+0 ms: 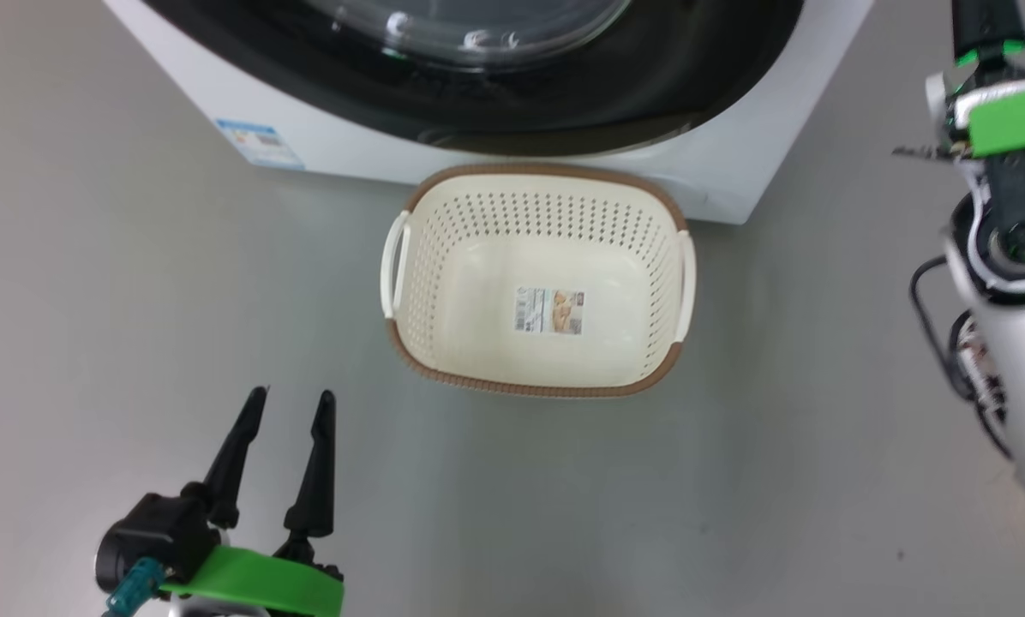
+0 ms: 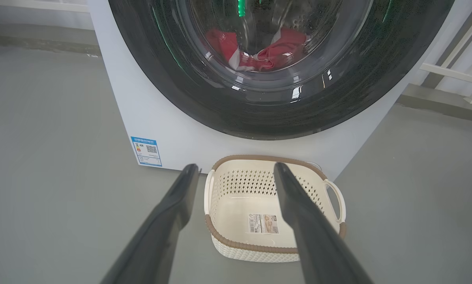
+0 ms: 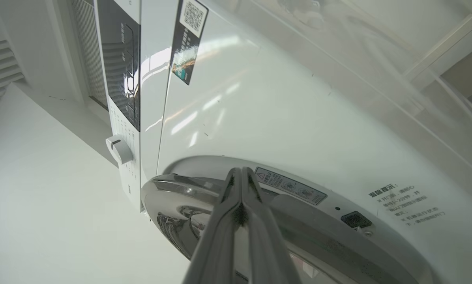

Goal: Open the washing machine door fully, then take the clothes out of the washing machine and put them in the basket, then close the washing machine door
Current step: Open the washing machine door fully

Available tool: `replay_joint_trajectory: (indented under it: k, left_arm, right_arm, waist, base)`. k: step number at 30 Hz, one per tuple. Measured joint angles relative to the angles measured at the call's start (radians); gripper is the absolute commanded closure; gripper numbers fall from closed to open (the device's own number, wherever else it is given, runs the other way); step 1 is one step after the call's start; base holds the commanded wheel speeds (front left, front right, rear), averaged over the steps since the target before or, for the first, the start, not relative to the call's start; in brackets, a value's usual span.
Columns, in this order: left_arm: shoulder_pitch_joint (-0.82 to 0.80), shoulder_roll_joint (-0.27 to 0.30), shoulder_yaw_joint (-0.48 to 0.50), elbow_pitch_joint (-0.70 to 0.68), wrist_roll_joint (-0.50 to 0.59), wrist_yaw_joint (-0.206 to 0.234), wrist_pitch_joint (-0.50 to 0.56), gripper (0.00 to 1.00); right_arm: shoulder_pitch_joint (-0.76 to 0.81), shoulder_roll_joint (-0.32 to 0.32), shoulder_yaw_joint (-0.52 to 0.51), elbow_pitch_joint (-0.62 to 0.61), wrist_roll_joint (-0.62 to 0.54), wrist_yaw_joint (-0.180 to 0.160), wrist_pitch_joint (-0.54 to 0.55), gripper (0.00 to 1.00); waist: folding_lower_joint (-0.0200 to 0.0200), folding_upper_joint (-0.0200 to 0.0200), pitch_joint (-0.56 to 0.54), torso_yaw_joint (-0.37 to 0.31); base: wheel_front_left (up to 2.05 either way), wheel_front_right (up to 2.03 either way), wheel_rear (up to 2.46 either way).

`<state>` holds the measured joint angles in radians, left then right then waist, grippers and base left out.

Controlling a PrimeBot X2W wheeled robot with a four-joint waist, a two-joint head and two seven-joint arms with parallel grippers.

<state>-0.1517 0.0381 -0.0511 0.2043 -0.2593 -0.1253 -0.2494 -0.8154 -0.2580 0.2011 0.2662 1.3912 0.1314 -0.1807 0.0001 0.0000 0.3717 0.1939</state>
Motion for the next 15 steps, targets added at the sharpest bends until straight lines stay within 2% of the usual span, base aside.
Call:
replay_joint_trajectory:
  k: [5,15]
  left_arm:
    - [-0.026,-0.002,-0.014,0.009,-0.011,0.000,0.000,0.00]
    - [-0.055,-0.003,-0.024,0.024,-0.024,0.000,0.000,0.00]
  right_arm:
    - [-0.087,-0.048,0.035,0.072,0.071,0.000,0.095,1.00]
    - [-0.213,-0.068,0.044,0.187,0.212,0.000,0.299,1.00]
  waist:
    - [0.0000,0.0000,0.042,0.026]
    - [0.0000,0.0000,0.093,0.056]
  base:
    - [0.00,0.00,0.00]
    - [0.00,0.00,0.00]
